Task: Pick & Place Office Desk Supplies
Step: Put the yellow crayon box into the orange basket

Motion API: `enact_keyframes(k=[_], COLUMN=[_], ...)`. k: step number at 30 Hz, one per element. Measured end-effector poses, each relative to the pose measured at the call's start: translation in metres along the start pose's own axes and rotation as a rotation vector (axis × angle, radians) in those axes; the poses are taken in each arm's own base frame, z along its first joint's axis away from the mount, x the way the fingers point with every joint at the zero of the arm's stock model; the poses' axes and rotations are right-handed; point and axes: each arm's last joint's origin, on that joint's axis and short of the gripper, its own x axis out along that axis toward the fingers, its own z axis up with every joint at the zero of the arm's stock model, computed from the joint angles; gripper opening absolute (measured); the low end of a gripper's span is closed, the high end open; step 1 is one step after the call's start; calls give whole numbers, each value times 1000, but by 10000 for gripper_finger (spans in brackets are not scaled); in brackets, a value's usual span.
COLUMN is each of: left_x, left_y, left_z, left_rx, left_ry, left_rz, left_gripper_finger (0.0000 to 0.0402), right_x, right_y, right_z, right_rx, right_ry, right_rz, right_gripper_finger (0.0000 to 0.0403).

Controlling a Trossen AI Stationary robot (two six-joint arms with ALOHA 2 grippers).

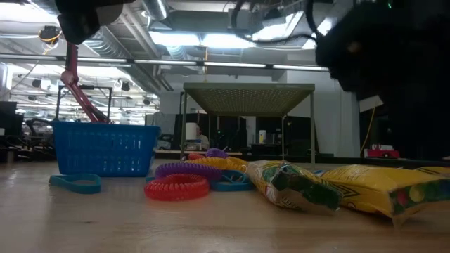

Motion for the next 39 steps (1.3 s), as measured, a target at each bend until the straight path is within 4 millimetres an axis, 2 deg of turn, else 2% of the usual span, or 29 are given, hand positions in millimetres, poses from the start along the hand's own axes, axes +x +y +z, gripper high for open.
enact_keyframes(k=[9,15,21,26,30,33,35,39], left_x=[-1,-1,-1,-1,-1,-2,-3,-8], left_y=[1,1,1,1,1,1,1,0], left_z=[1,1,1,1,1,2,4,10], left_rx=[6,7,7,7,7,5,-1,3], left_ry=[1,1,-5,-6,-10,-13,-20,-40], left_rz=[0,1,7,8,11,10,5,-7], left_gripper_finger=[152,152,152,152,152,152,152,152], right_x=[15,35,37,37,34,27,17,-16], right_y=[2,-2,-4,-3,-1,2,3,7], right_z=[2,6,8,10,15,21,26,31], right_rx=[-1,9,25,15,2,-8,4,-2], right_ry=[13,69,78,78,70,26,-5,-76], right_rz=[-24,42,42,39,64,113,147,269], right_gripper_finger=[186,172,157,112,72,65,73,90])
